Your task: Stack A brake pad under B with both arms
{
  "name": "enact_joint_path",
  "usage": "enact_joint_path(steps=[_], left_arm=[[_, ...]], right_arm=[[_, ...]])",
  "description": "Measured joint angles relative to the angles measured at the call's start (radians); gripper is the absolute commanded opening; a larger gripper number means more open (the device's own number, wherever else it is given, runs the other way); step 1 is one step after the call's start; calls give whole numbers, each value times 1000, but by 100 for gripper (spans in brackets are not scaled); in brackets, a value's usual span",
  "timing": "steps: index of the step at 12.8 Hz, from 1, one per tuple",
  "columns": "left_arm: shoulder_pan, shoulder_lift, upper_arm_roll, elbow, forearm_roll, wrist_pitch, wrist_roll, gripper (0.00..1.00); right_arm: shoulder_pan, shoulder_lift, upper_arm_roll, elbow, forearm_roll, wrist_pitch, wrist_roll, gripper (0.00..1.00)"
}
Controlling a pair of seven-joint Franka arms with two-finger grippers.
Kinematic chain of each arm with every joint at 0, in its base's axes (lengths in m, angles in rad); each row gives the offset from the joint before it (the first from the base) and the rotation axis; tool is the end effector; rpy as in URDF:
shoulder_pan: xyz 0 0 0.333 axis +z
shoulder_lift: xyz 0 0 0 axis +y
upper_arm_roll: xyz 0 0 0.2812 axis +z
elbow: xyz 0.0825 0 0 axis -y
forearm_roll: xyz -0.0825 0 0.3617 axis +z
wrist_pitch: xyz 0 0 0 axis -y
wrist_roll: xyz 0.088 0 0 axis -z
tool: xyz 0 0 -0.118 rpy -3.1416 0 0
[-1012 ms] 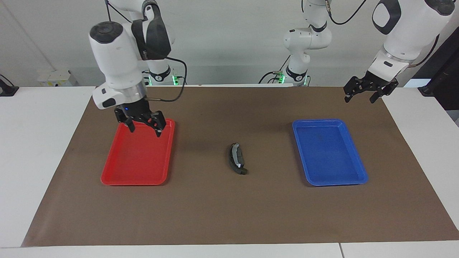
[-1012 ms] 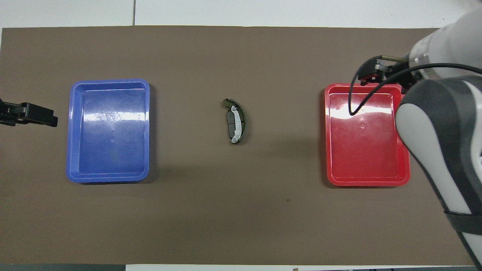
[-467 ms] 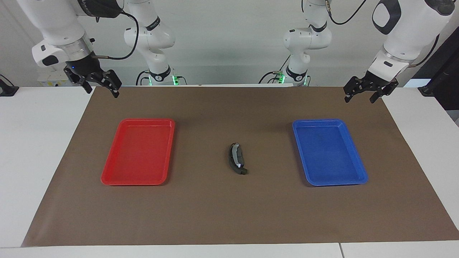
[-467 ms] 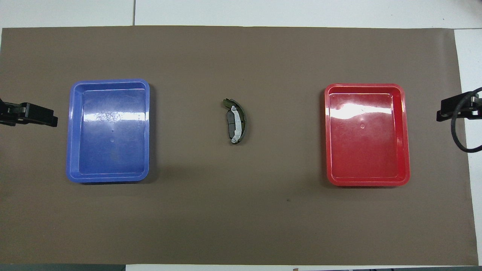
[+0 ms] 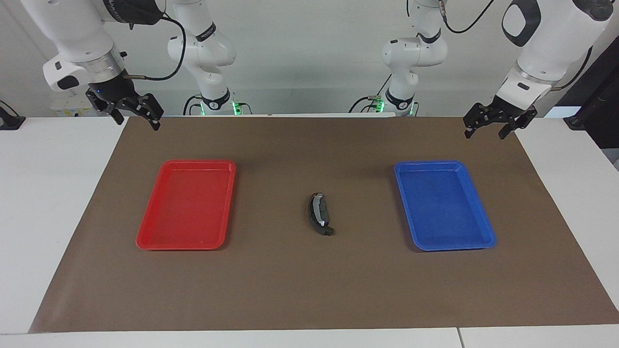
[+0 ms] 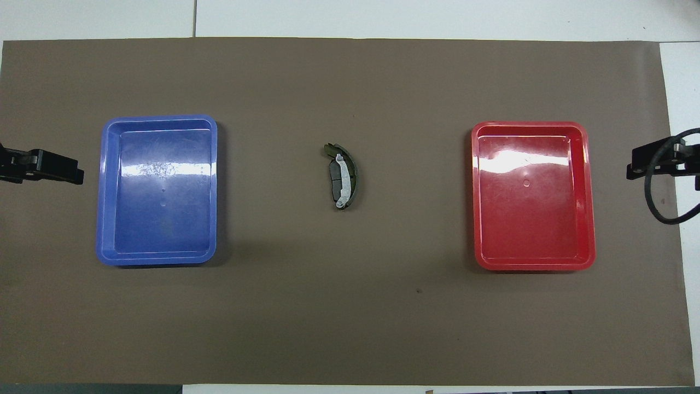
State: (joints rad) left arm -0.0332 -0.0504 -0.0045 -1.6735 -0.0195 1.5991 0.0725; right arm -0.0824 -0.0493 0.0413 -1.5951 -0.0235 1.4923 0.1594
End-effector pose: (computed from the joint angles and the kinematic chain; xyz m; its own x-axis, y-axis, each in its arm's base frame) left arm 0.5184 -0.0219 0.5614 0.9937 -0.1094 -0.0225 -0.1089 -0.9938 0.0209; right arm 0.5091 -0.0234 0.5869 0.9784 -0.2010 -0.0488 -0.1995 -0.9793 0.0337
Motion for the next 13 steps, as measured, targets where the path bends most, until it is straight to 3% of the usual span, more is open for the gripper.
enact_joint_path(steps=[13], left_arm=[[0, 0, 0, 0, 0, 0, 0, 98]], right_arm=[[9, 0, 14, 16, 0, 0, -14, 100]])
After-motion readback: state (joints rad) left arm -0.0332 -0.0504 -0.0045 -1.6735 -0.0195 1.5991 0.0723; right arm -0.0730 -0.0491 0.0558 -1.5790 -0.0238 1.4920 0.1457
